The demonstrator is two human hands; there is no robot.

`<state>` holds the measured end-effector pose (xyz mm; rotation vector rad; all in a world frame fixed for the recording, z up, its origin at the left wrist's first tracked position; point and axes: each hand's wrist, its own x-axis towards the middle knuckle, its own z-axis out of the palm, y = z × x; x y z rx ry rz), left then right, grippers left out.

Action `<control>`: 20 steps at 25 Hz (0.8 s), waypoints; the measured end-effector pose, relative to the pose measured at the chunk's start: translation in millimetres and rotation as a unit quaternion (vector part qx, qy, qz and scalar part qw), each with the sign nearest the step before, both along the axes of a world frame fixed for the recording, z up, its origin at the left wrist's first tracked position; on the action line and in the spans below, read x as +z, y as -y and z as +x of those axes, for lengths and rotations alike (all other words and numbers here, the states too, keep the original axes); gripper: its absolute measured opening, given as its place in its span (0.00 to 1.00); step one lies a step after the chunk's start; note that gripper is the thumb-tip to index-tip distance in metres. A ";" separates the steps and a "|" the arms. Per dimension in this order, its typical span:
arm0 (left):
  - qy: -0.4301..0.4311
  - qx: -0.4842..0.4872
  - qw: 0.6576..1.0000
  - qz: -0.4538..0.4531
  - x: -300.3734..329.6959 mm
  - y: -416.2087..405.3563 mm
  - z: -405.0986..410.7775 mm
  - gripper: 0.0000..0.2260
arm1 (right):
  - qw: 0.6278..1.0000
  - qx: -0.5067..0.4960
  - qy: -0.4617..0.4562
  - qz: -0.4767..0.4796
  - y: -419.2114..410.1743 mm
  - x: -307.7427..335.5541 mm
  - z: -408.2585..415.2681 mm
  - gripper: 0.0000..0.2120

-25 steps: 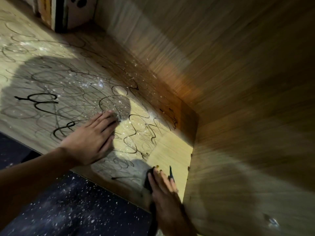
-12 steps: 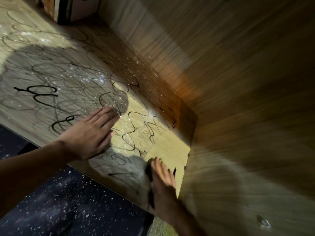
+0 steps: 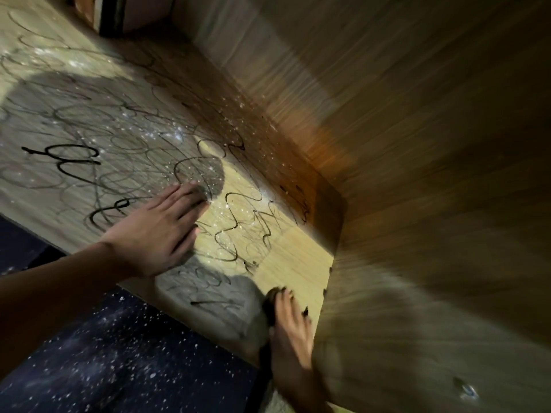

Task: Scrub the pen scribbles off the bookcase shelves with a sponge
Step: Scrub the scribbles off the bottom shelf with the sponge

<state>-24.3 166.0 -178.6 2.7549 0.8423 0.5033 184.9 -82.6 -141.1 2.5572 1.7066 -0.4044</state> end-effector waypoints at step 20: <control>-0.004 -0.046 0.998 -0.051 4.3 5.9 -11.0 0.30 | 0.993 -0.068 0.038 0.088 48.9 -6.8 -89.3 0.36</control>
